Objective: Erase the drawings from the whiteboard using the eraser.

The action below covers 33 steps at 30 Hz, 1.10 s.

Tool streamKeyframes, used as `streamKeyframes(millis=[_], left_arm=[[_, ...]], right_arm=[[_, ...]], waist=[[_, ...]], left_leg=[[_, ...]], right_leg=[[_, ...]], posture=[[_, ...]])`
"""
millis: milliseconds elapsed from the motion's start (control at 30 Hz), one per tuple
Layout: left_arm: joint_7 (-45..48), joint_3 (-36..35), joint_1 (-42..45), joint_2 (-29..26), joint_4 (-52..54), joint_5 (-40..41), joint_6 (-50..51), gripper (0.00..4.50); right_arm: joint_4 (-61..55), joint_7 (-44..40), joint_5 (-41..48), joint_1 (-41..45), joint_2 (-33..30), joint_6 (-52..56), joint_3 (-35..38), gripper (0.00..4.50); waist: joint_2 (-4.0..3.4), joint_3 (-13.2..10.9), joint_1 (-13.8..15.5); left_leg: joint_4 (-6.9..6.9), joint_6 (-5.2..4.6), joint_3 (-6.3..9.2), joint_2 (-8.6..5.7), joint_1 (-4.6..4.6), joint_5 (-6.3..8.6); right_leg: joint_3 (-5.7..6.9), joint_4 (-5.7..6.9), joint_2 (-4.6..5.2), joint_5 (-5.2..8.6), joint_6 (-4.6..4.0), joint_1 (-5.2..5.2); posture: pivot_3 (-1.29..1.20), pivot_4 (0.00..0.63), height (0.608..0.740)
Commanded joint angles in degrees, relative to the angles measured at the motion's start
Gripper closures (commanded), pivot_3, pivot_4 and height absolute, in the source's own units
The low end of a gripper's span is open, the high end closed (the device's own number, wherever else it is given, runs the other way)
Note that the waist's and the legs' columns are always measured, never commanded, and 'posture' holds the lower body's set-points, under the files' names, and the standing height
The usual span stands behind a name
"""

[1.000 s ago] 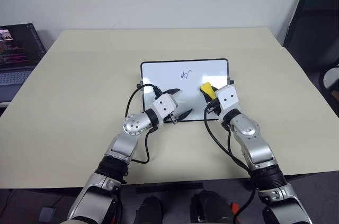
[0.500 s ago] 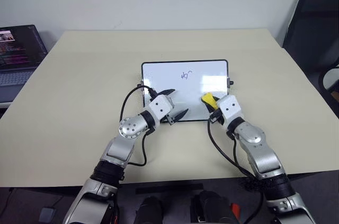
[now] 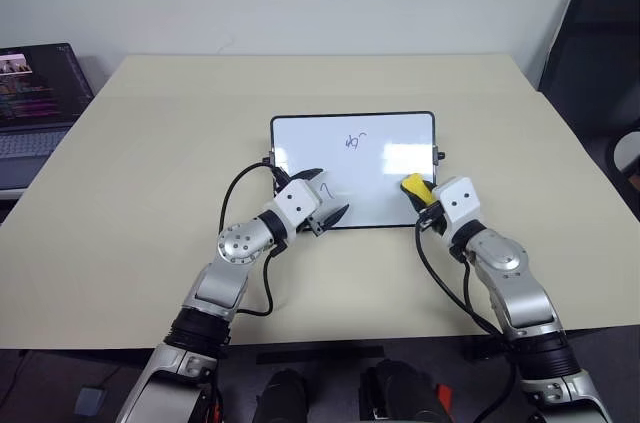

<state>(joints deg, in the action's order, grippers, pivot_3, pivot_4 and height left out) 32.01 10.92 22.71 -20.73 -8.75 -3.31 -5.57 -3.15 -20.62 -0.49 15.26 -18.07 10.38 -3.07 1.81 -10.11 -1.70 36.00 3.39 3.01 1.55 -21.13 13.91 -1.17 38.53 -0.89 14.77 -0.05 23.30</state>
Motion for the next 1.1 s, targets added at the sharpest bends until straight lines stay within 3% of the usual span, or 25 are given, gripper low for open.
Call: streamKeyframes(millis=[33,800,1100], left_arm=[[-0.6,-0.9,0.2,0.0,3.0,0.1,-0.4,0.00],[-2.5,-2.7,-5.1,-0.9,9.5,0.2,5.3,0.00],[-2.9,-3.6,-5.1,-2.7,9.5,-0.8,4.8,0.00]], right_arm=[[-3.3,1.3,1.9,1.4,1.0,-3.4,2.5,3.40],[0.9,2.0,1.3,8.3,3.0,-6.7,0.9,3.40],[8.0,2.2,0.8,15.1,7.5,-10.3,-2.3,3.40]], waist=[[-0.01,0.0,0.0],[-0.07,0.0,0.0],[-0.11,-0.1,0.0]], left_leg=[[-0.03,0.00,0.02,0.01,-0.04,0.00],[-0.03,-0.01,0.25,0.02,-0.60,0.01],[-0.02,-0.01,0.28,0.03,-0.59,0.01]], right_leg=[[-0.01,-0.02,0.00,0.00,0.00,0.02],[0.12,-0.47,0.02,-0.04,0.04,0.24],[0.15,-0.44,0.01,-0.05,0.02,0.24]], posture=[[0.00,0.150,0.740],[0.00,0.150,0.740],[0.00,0.150,0.740]])
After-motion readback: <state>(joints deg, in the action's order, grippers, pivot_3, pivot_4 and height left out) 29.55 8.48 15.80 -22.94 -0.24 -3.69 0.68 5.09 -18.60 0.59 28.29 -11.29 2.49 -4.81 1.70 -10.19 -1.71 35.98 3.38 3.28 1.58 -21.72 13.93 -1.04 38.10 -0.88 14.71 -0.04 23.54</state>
